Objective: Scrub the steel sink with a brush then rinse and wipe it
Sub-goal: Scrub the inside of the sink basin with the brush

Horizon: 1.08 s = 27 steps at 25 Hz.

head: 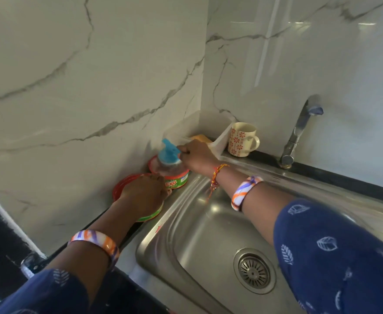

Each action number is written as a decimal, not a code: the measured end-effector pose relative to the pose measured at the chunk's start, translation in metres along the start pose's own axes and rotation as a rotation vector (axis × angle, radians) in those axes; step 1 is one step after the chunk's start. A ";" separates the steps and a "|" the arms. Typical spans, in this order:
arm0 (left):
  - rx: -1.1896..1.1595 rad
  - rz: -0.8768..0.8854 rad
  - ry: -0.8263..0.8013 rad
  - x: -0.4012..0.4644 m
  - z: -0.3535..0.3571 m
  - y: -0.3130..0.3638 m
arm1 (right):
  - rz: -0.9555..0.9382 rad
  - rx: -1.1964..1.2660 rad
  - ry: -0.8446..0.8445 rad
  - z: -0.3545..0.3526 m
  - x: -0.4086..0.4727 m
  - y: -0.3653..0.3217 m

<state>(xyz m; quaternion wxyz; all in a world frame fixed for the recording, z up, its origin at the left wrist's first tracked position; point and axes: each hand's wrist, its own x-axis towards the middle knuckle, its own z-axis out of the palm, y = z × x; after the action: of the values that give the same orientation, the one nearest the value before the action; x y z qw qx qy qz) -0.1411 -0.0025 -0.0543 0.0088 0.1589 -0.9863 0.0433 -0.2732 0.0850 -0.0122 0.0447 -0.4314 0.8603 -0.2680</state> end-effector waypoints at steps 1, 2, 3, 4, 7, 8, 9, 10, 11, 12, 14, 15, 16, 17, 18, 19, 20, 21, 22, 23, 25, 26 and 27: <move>-0.001 -0.009 0.011 -0.002 -0.001 0.001 | -0.009 0.117 0.043 -0.007 -0.010 0.004; 0.021 -0.018 0.016 -0.005 -0.004 0.005 | -0.014 0.229 0.091 -0.019 -0.020 0.009; 0.057 -0.015 0.035 -0.008 -0.006 0.011 | -0.007 0.315 0.129 -0.036 -0.031 0.016; 0.099 0.013 0.062 -0.010 -0.007 0.017 | -0.004 0.390 0.168 -0.054 -0.042 0.025; 0.090 0.164 0.104 -0.009 -0.016 0.048 | 0.071 0.379 0.195 -0.111 -0.081 0.071; 0.064 0.213 0.097 -0.003 -0.016 0.060 | 0.096 0.287 0.178 -0.127 -0.099 0.092; 0.045 0.250 0.078 0.004 -0.018 0.074 | 0.103 0.164 0.147 -0.142 -0.117 0.112; 0.042 0.277 0.052 0.013 -0.017 0.085 | 0.082 -0.011 0.104 -0.155 -0.136 0.129; 0.047 0.292 0.032 0.023 -0.015 0.093 | 0.053 -0.200 0.035 -0.164 -0.153 0.147; 0.060 0.286 0.009 0.034 -0.010 0.097 | 0.052 -0.378 -0.059 -0.172 -0.169 0.164; 0.107 0.237 -0.057 0.055 0.007 0.096 | 0.057 -0.688 -0.321 -0.176 -0.196 0.191; 0.128 0.196 -0.094 0.064 0.015 0.093 | 0.081 -0.820 -0.425 -0.175 -0.205 0.199; 0.135 0.158 -0.128 0.069 0.022 0.089 | 0.027 -0.951 -0.522 -0.169 -0.207 0.206; 0.124 0.127 -0.159 0.072 0.026 0.087 | -0.066 -1.115 -0.619 -0.157 -0.204 0.212; 0.105 0.105 -0.168 0.074 0.029 0.086 | -0.062 -1.201 -0.598 -0.146 -0.196 0.212; 0.099 0.095 -0.173 0.075 0.033 0.085 | -0.052 -1.171 -0.522 -0.133 -0.182 0.210; 0.103 0.096 -0.177 0.075 0.038 0.085 | 0.008 -1.117 -0.491 -0.118 -0.162 0.208; 0.123 0.100 -0.187 0.075 0.043 0.087 | 0.020 -1.039 -0.486 -0.093 -0.143 0.209; 0.158 0.116 -0.184 0.075 0.050 0.088 | -0.029 -1.056 -0.482 -0.067 -0.128 0.202; 0.195 0.145 -0.161 0.075 0.054 0.089 | -0.073 -1.044 -0.475 -0.044 -0.115 0.197; 0.241 0.186 -0.119 0.079 0.056 0.085 | -0.108 -1.014 -0.436 -0.028 -0.100 0.192; 0.243 0.194 -0.110 0.081 0.057 0.082 | -0.137 -1.003 -0.402 -0.035 -0.100 0.196; 0.246 0.196 -0.104 0.081 0.056 0.081 | -0.213 -1.058 -0.332 -0.046 -0.115 0.206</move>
<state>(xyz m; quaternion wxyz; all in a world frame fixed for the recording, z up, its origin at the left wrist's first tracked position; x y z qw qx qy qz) -0.2434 0.0443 -0.1147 -0.0659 0.0639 -0.9834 0.1563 -0.3641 0.2924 -0.0934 -0.0704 -0.5157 0.8106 0.2683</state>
